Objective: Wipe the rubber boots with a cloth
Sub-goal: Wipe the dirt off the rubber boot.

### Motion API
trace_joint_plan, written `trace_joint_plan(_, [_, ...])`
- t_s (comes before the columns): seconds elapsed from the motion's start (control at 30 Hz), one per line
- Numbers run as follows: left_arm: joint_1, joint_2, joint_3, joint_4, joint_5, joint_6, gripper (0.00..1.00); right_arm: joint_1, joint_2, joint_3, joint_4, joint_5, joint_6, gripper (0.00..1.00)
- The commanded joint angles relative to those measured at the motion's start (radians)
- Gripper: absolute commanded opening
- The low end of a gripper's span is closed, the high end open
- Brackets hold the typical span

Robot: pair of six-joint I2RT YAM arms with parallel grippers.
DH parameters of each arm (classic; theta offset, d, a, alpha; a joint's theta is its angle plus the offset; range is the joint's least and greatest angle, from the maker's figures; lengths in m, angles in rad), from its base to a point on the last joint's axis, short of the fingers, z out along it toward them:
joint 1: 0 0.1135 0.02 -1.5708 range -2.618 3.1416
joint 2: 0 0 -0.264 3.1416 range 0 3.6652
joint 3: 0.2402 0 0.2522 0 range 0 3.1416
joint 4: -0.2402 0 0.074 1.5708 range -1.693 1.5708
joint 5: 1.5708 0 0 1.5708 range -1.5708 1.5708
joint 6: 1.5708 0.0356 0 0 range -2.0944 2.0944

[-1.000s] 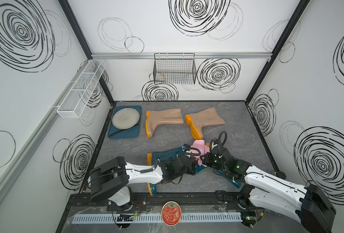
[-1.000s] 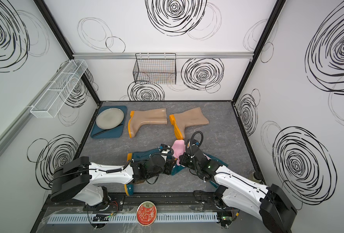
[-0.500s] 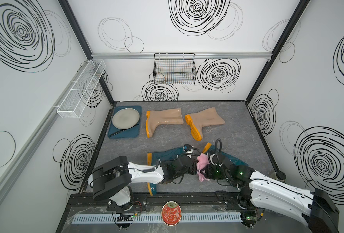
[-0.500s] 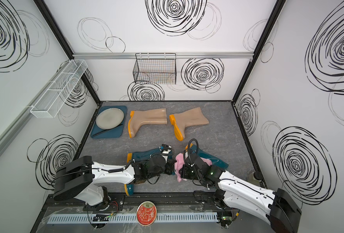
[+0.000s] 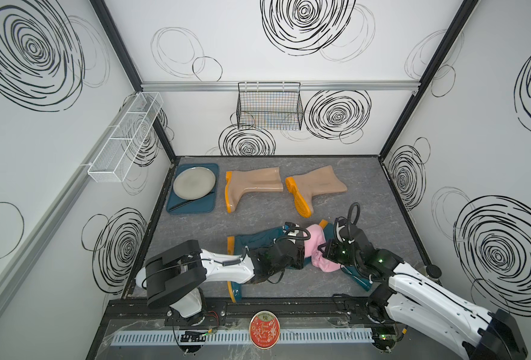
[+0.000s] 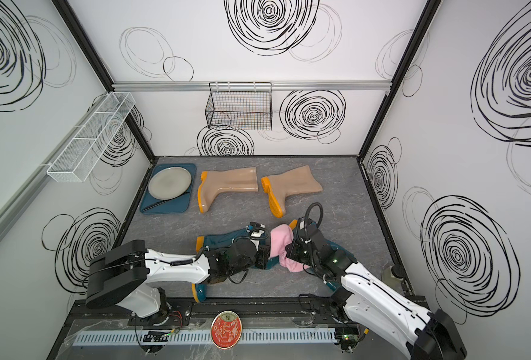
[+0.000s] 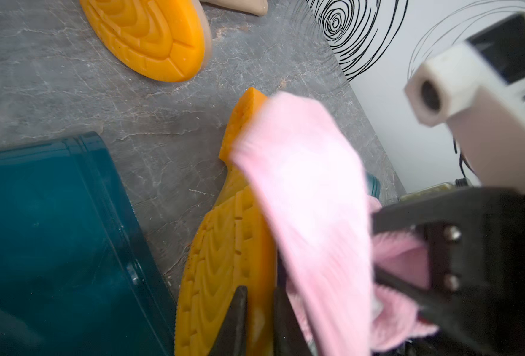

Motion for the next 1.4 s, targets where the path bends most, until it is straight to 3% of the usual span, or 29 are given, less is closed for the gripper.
trace_joint_plan(0.0, [0.000,0.037,-0.020,-0.076,-0.006,-0.026,0.13,-0.045,0.004,-0.014,-0.010,0.007,-0.020,0.00])
trace_joint_plan(0.1, [-0.001,0.038,-0.020,-0.074,-0.007,-0.029,0.13,0.021,0.067,0.004,0.003,-0.023,0.015,0.00])
trace_joint_plan(0.3, [0.000,0.043,-0.010,-0.081,-0.006,-0.024,0.13,0.337,0.234,0.027,0.157,0.027,0.141,0.00])
trace_joint_plan(0.4, [0.002,0.041,-0.009,-0.076,-0.004,-0.023,0.14,0.325,0.262,0.087,-0.020,0.090,0.157,0.00])
trace_joint_plan(0.5, [0.002,0.041,-0.001,-0.075,0.004,-0.018,0.18,0.230,0.202,0.070,-0.261,0.216,0.234,0.00])
trace_joint_plan(0.63, [-0.004,0.035,0.024,-0.084,0.013,-0.005,0.24,0.084,0.080,0.013,-0.401,0.230,0.255,0.00])
trace_joint_plan(0.73, [-0.011,0.030,0.050,-0.100,0.007,0.007,0.30,0.061,-0.024,0.016,-0.533,0.311,0.308,0.00])
trace_joint_plan(0.83, [-0.013,0.033,0.080,-0.116,0.012,0.023,0.36,0.065,-0.096,0.033,-0.601,0.279,0.331,0.00])
trace_joint_plan(1.0, [-0.012,0.056,0.140,-0.113,0.025,0.077,0.51,0.183,0.099,0.155,-0.710,0.308,0.387,0.00])
trace_joint_plan(1.1, [-0.011,0.077,0.168,-0.109,0.033,0.113,0.59,0.182,0.255,0.246,-0.812,0.336,0.439,0.00])
trace_joint_plan(1.37, [0.005,0.144,0.178,-0.111,0.053,0.147,0.55,0.088,0.237,0.207,-0.734,0.319,0.446,0.00])
